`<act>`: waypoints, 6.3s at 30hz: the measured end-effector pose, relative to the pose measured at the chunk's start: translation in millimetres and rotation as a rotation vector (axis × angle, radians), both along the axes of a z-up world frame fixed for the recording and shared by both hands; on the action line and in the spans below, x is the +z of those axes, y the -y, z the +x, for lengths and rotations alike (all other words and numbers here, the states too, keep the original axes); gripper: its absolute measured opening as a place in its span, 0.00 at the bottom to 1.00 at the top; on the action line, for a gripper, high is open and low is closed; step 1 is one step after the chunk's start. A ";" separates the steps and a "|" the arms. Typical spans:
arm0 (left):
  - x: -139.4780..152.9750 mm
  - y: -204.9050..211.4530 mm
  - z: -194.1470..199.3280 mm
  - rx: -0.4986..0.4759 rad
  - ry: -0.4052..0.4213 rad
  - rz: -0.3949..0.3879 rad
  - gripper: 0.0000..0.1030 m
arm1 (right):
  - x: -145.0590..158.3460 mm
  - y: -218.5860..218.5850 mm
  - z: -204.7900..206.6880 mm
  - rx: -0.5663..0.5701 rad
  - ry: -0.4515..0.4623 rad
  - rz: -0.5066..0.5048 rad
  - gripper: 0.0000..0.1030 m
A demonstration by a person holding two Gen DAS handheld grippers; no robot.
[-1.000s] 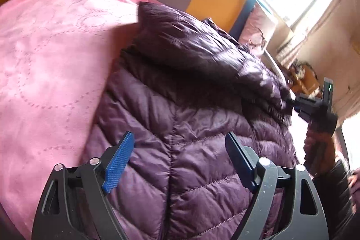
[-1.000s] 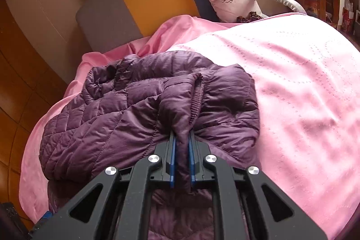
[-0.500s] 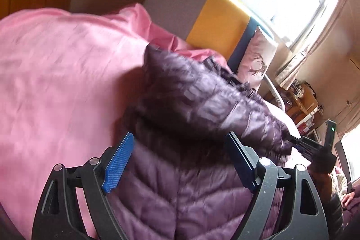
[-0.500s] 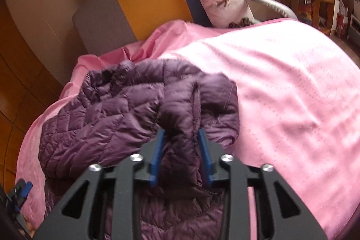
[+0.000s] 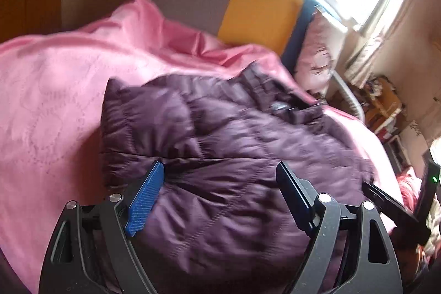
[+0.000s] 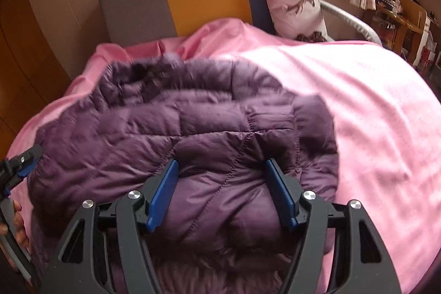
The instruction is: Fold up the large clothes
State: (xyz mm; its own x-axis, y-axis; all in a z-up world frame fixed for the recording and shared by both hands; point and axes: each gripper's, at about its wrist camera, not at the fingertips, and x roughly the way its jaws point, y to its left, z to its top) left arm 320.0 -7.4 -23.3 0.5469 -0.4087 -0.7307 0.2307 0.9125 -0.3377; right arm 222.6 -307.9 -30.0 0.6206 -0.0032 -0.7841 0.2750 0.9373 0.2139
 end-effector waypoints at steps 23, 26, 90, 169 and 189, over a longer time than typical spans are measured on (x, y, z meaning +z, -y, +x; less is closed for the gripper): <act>27.0 18.3 -39.3 -0.044 0.204 0.166 0.77 | 18.7 -36.8 12.2 0.100 0.075 -0.157 0.82; 11.3 34.8 -23.9 -0.068 0.137 0.190 0.77 | 14.5 -52.8 39.4 0.148 0.049 -0.162 0.82; 78.7 -132.0 -221.5 -0.130 0.090 -0.401 0.08 | 97.4 14.2 -190.9 0.291 0.222 0.363 0.10; 41.8 -99.6 -148.6 -0.081 -0.062 -0.159 0.04 | 49.0 4.2 -120.8 0.187 0.024 -0.129 0.06; 17.3 -71.2 -44.4 0.026 -0.097 -0.023 0.03 | 25.5 31.2 -20.0 0.036 -0.051 -0.097 0.05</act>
